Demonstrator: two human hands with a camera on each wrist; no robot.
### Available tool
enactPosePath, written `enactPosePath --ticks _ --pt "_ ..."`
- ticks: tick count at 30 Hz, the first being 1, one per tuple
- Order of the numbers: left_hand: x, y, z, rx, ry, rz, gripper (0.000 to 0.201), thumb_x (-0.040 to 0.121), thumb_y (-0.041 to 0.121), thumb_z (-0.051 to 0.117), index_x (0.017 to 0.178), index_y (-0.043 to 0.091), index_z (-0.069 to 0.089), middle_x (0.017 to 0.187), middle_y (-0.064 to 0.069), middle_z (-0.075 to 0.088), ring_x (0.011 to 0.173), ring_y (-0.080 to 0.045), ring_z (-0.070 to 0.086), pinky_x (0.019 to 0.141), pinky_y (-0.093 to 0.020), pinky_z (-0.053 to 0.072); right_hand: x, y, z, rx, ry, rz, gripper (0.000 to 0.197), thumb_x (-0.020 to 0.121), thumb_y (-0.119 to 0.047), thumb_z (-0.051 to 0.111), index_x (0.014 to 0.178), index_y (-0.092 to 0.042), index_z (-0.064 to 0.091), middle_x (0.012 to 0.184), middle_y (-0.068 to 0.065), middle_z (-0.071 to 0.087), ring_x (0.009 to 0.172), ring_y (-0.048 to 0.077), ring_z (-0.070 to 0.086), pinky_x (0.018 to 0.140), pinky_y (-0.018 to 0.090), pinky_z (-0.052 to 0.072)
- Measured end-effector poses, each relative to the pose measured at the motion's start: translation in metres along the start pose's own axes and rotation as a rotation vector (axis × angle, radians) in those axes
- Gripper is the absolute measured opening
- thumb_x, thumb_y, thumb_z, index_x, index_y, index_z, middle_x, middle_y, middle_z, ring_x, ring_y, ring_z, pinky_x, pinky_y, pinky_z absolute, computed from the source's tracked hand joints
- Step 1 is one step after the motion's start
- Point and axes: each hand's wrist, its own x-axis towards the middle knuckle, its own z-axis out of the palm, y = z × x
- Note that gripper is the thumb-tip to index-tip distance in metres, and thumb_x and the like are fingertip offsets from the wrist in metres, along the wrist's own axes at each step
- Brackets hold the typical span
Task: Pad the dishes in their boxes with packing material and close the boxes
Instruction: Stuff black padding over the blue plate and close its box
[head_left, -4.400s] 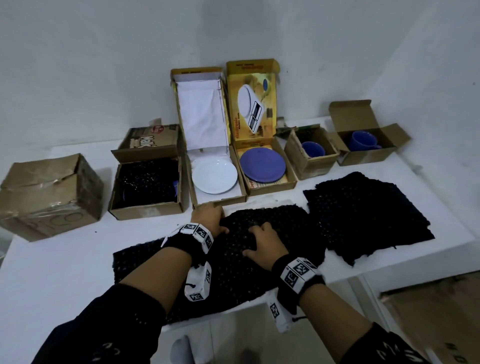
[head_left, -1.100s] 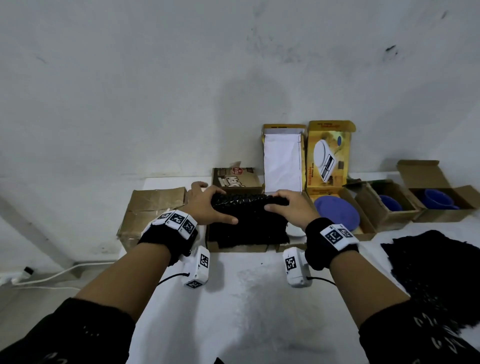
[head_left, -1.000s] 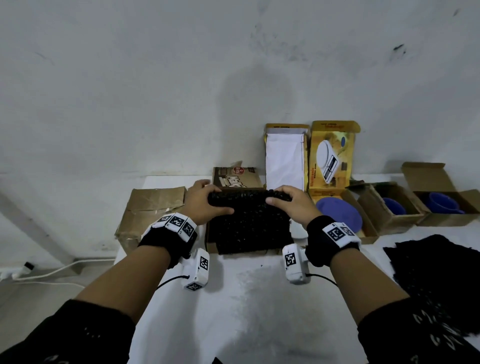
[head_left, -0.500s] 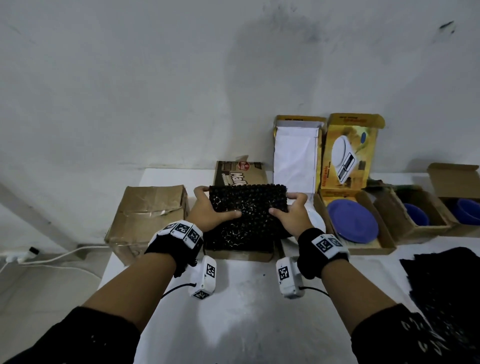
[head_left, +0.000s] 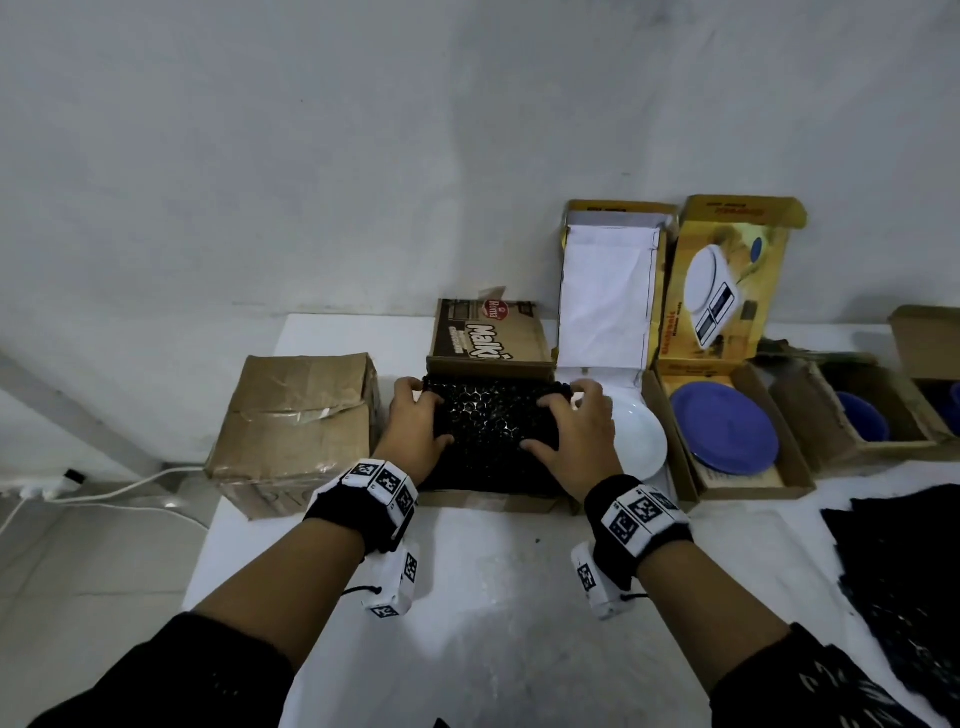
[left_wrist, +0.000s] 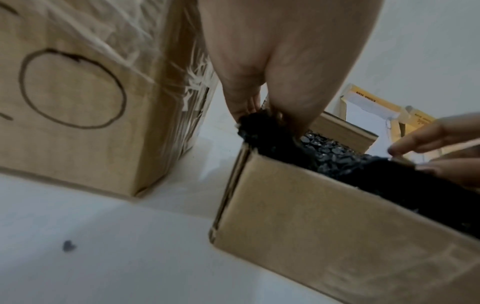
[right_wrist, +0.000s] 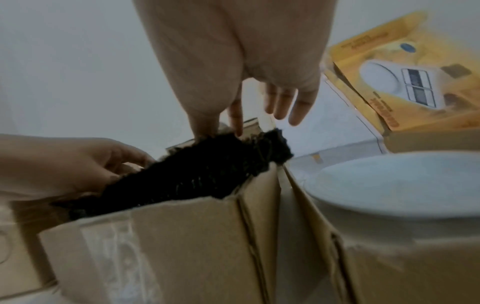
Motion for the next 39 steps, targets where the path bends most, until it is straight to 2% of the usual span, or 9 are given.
enactPosePath --ticks 5,11,18,21,23,25,28,35,39 --pt "-0.002 -0.002 0.001 0.067 0.003 0.068 0.046 0.084 0.015 0.066 0.127 0.004 0.051 0.139 -0.014 0.023 0.13 -0.031 0.034 0.114 -0.032 0.028 -0.019 -0.007 0.007 -0.138 -0.163 -0.326 0.032 0.088 -0.042 0.057 0.105 -0.015 0.061 0.107 0.005 0.053 0.099 0.025 0.049 0.083 0.037 0.04" --pt "-0.012 -0.001 0.005 0.195 -0.053 0.109 0.052 0.086 0.045 0.059 0.122 0.008 0.051 0.131 -0.012 0.029 0.123 -0.029 0.027 0.109 -0.035 0.028 -0.031 -0.001 0.021 -0.201 -0.211 -0.373 0.037 0.093 -0.044 0.043 0.097 -0.012 0.059 0.101 0.005 0.053 0.092 0.024 0.05 0.083 0.034 0.037" --pt "-0.018 -0.003 0.011 0.405 -0.103 0.197 0.053 0.086 0.051 0.053 0.12 0.01 0.045 0.128 -0.011 0.04 0.121 -0.028 0.031 0.104 -0.036 0.03 -0.031 0.001 0.021 -0.293 -0.395 -0.388 0.077 0.084 -0.059 0.0 0.105 -0.012 0.058 0.11 0.004 0.055 0.111 0.022 0.047 0.115 0.042 0.014" --pt "-0.02 0.0 0.013 0.484 -0.11 0.204 0.051 0.088 0.051 0.049 0.119 0.009 0.049 0.129 -0.011 0.04 0.121 -0.028 0.031 0.102 -0.038 0.031 -0.021 0.0 0.014 -0.231 -0.453 -0.407 0.064 0.091 -0.057 0.018 0.109 -0.012 0.059 0.112 0.007 0.054 0.108 0.023 0.049 0.109 0.04 0.025" --pt "-0.02 0.0 0.012 0.513 -0.119 0.191 0.051 0.089 0.051 0.048 0.119 0.009 0.051 0.131 -0.01 0.039 0.123 -0.029 0.03 0.1 -0.04 0.032 -0.021 0.005 0.011 -0.123 -0.283 -0.383 0.035 0.092 -0.036 0.052 0.109 -0.008 0.062 0.115 0.011 0.05 0.106 0.027 0.047 0.099 0.04 0.038" --pt "-0.02 0.0 0.011 0.517 -0.135 0.182 0.051 0.088 0.051 0.048 0.118 0.01 0.051 0.132 -0.01 0.037 0.123 -0.029 0.029 0.099 -0.041 0.032 -0.022 0.009 0.008 -0.072 -0.051 -0.265 0.036 0.08 -0.025 0.07 0.11 -0.008 0.06 0.118 0.014 0.045 0.11 0.03 0.042 0.094 0.039 0.043" --pt "-0.019 -0.001 0.01 0.499 -0.146 0.172 0.051 0.087 0.051 0.051 0.117 0.01 0.051 0.131 -0.009 0.037 0.123 -0.029 0.029 0.099 -0.041 0.031 -0.02 0.008 0.008 -0.157 -0.147 -0.119 0.047 0.082 -0.031 0.067 0.124 -0.014 0.052 0.125 0.008 0.043 0.117 0.027 0.037 0.096 0.035 0.032" --pt "-0.016 0.001 0.009 0.507 -0.164 0.158 0.052 0.084 0.052 0.054 0.117 0.012 0.05 0.13 -0.009 0.038 0.123 -0.03 0.028 0.099 -0.042 0.031 -0.007 0.011 0.007 -0.304 -0.368 -0.271 0.036 0.091 -0.032 0.056 0.123 -0.016 0.058 0.128 0.001 0.052 0.124 0.025 0.033 0.098 0.037 0.027" --pt "-0.015 0.002 0.011 0.514 -0.167 0.147 0.053 0.083 0.051 0.056 0.118 0.012 0.05 0.13 -0.01 0.037 0.123 -0.03 0.028 0.098 -0.042 0.031 0.008 0.011 -0.012 0.039 -0.137 -0.238 0.046 0.08 -0.021 0.071 0.121 -0.01 0.054 0.124 0.01 0.043 0.116 0.025 0.043 0.101 0.034 0.038"
